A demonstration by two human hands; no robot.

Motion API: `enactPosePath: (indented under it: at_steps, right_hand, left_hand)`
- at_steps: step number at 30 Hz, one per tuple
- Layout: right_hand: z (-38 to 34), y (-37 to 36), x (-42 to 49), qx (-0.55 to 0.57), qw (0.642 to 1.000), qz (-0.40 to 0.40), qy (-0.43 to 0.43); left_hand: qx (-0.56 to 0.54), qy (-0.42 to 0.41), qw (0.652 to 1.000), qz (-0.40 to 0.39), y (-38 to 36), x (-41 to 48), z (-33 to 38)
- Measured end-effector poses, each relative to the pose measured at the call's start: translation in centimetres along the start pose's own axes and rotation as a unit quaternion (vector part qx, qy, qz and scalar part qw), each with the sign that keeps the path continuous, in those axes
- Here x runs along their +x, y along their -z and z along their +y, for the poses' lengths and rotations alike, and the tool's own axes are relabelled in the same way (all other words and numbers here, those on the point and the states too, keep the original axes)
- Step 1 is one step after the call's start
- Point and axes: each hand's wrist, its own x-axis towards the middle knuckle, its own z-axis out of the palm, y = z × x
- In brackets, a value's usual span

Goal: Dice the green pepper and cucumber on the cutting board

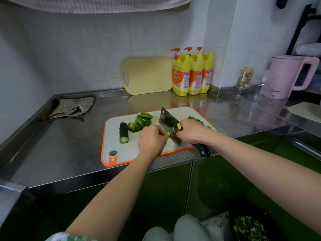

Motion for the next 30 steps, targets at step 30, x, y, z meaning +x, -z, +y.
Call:
enactPosePath:
  at_steps: [30]
  right_hand:
    - [-0.4, -0.9, 0.7, 0.055, 0.997, 0.053, -0.003]
  left_hand:
    - [-0.004, 0.019, 1.000, -0.013, 0.4, -0.3, -0.6]
